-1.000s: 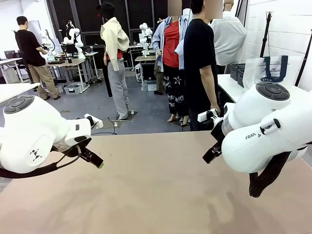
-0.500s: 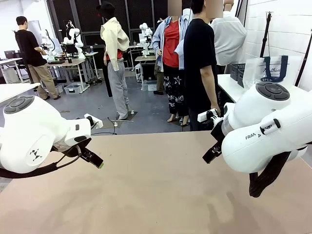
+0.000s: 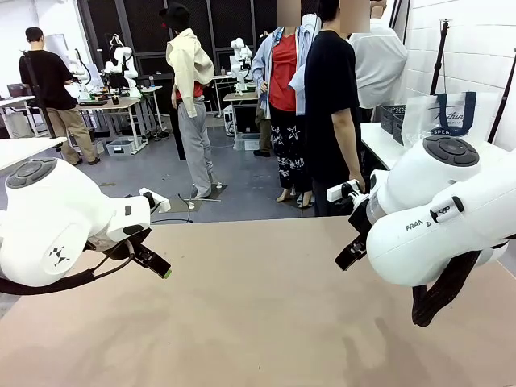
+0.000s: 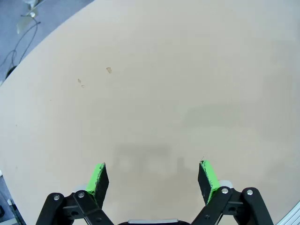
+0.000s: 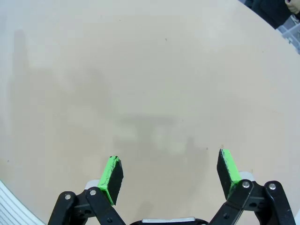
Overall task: Transfer purchased items from the store into the shopping bag.
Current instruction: Open the Reusable shopping bag in the center of the table.
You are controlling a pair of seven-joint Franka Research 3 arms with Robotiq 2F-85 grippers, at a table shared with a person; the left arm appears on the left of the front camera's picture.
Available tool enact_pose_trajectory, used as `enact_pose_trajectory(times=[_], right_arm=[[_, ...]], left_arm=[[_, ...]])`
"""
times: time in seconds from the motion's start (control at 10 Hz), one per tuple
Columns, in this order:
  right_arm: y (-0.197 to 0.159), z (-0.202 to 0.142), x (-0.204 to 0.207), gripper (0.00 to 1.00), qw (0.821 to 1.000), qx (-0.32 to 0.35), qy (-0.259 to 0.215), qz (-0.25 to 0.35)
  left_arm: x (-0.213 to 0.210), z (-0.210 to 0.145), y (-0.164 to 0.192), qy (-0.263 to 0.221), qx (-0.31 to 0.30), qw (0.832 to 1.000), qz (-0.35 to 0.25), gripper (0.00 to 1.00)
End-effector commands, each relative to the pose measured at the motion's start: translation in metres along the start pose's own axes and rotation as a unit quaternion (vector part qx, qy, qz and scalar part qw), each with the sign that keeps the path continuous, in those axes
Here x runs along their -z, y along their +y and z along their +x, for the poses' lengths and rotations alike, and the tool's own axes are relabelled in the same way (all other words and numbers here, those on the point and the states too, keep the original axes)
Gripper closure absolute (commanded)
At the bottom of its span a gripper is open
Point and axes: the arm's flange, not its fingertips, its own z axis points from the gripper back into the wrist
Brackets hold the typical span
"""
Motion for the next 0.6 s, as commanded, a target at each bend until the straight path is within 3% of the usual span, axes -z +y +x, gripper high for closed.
enact_pose_trajectory(times=[0.0,0.5], right_arm=[[0.0002,0.0011,-0.0007,0.0,1.0,0.0,-0.002,0.0],[0.0002,0.0011,-0.0007,0.0,1.0,0.0,-0.002,0.0]], left_arm=[[-0.0001,-0.0004,0.0012,0.0,-0.002,1.0,0.0,0.0],[-0.0001,-0.0004,0.0012,0.0,-0.002,1.0,0.0,0.0]])
